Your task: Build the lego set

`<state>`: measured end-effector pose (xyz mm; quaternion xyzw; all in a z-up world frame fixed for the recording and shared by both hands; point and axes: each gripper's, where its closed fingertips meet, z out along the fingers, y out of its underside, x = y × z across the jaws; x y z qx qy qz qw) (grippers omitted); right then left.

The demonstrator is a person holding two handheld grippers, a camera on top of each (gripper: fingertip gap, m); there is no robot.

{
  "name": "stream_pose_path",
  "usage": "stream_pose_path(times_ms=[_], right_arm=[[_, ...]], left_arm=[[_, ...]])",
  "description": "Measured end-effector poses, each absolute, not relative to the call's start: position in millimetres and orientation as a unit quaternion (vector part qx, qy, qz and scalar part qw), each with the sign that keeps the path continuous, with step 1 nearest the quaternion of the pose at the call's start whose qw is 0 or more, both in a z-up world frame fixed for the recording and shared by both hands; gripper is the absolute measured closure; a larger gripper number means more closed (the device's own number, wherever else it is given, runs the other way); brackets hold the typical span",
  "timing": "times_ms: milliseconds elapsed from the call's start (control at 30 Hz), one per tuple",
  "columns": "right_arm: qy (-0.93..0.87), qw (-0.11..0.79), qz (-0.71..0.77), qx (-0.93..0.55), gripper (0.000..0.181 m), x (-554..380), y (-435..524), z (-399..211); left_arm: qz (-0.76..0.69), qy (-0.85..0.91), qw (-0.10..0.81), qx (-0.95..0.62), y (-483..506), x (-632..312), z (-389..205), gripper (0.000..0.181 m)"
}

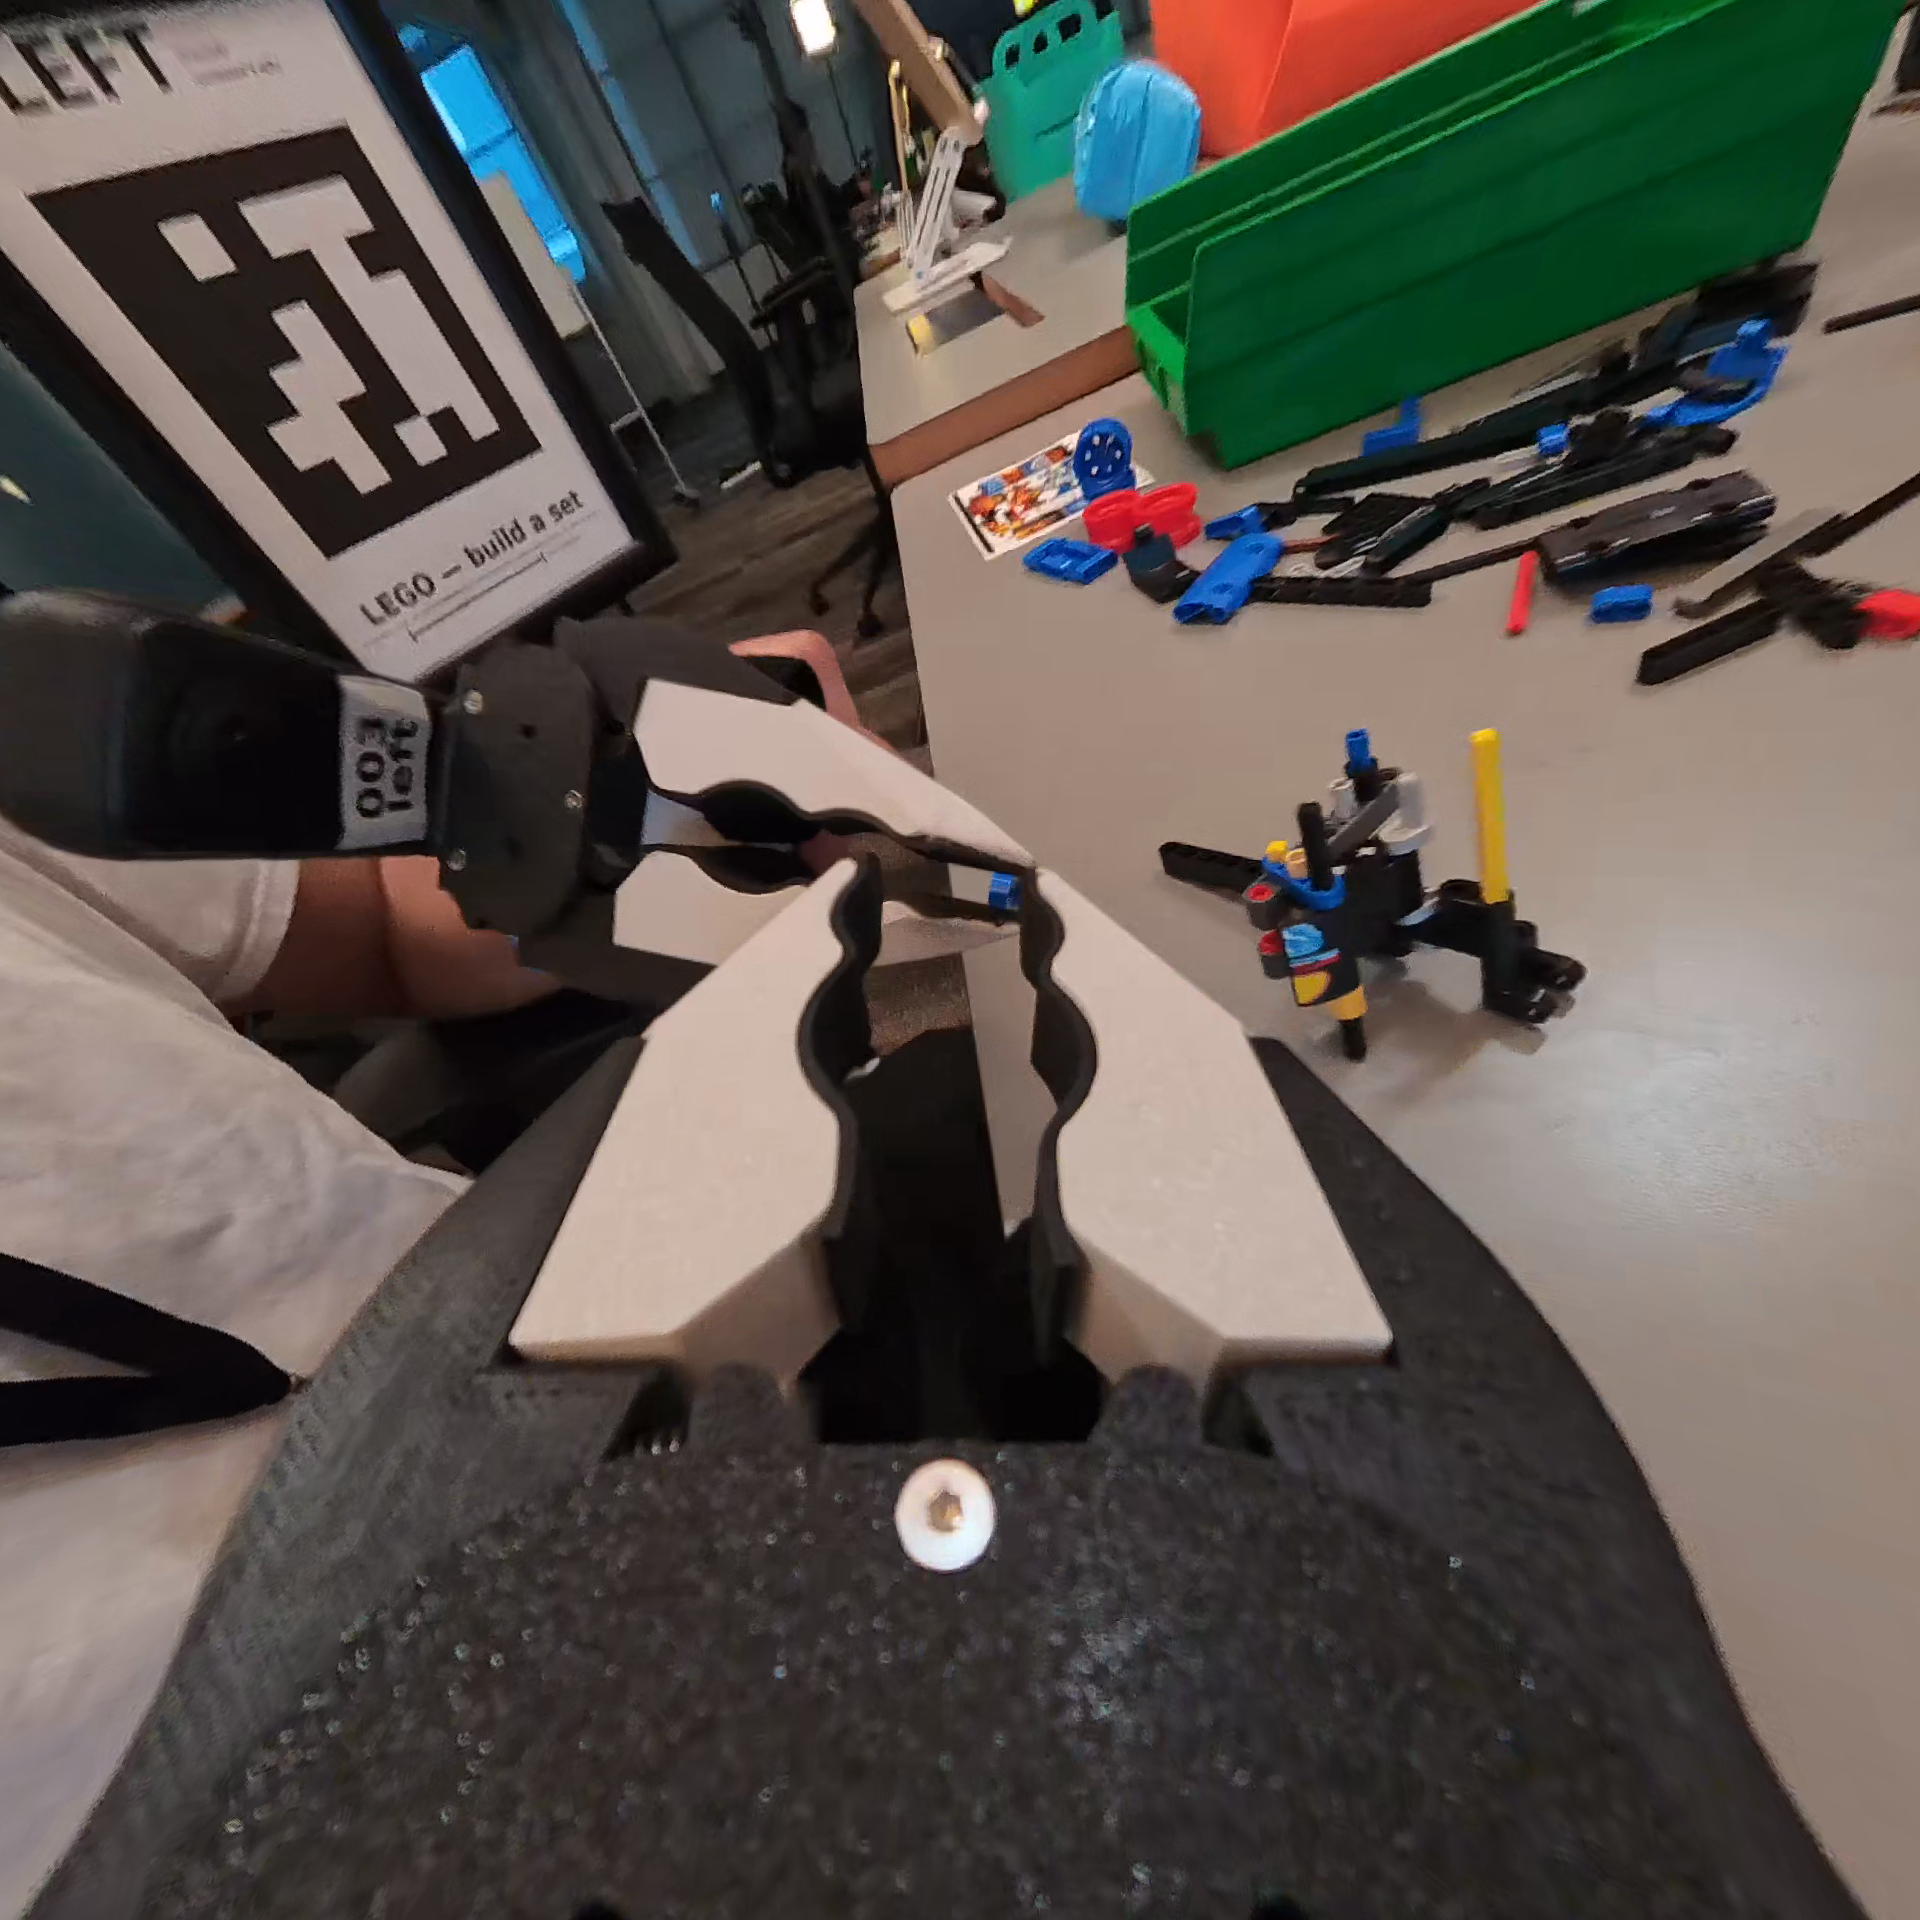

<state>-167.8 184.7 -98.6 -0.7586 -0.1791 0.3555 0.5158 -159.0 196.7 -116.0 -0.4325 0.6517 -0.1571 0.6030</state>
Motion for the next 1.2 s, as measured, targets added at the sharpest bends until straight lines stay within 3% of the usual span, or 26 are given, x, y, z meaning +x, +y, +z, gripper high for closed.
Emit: stream_pose_path(times_ms=[33, 167, 300, 533, 667, 800, 867, 1067, 1200], right_arm=[[-0.185, 0.514, 0.349, -0.762, 0.156, -170, 186, -101], [-0.187, 0.519, 0.337, -0.763, 0.178, -171, 189, -105], [-0.182, 0.504, 0.393, -0.748, 0.178, -172, 184, -99], [-0.123, 0.408, 0.619, -0.66, 0.179, -175, 165, -82], [-0.114, 0.397, 0.647, -0.641, 0.179, -177, 164, -79], [-0.138, 0.435, 0.587, -0.669, 0.176, -175, 167, -80], [-0.157, 0.471, 0.541, -0.679, 0.158, -164, 170, -75], [-0.292, 0.553, 0.183, -0.758, 0.163, -131, 201, -114], [-0.309, 0.563, 0.147, -0.752, 0.167, -127, 224, -120]], left_arm=[[-0.153, 0.653, 0.607, -0.427, 195, -159, -114, 0.175], [-0.134, 0.657, 0.62, -0.409, 191, -161, -107, 0.176], [-0.136, 0.661, 0.634, -0.378, 185, -162, -101, 0.175], [-0.338, 0.64, 0.577, -0.379, 162, -166, -85, 0.175], [-0.339, 0.642, 0.584, -0.364, 162, -167, -83, 0.175], [-0.312, 0.65, 0.599, -0.349, 165, -168, -84, 0.175], [-0.32, 0.654, 0.581, -0.364, 169, -168, -85, 0.175], [-0.403, 0.65, 0.475, -0.435, 202, -161, -100, 0.175], [-0.471, 0.634, 0.401, -0.464, 226, -151, -99, 0.175]])
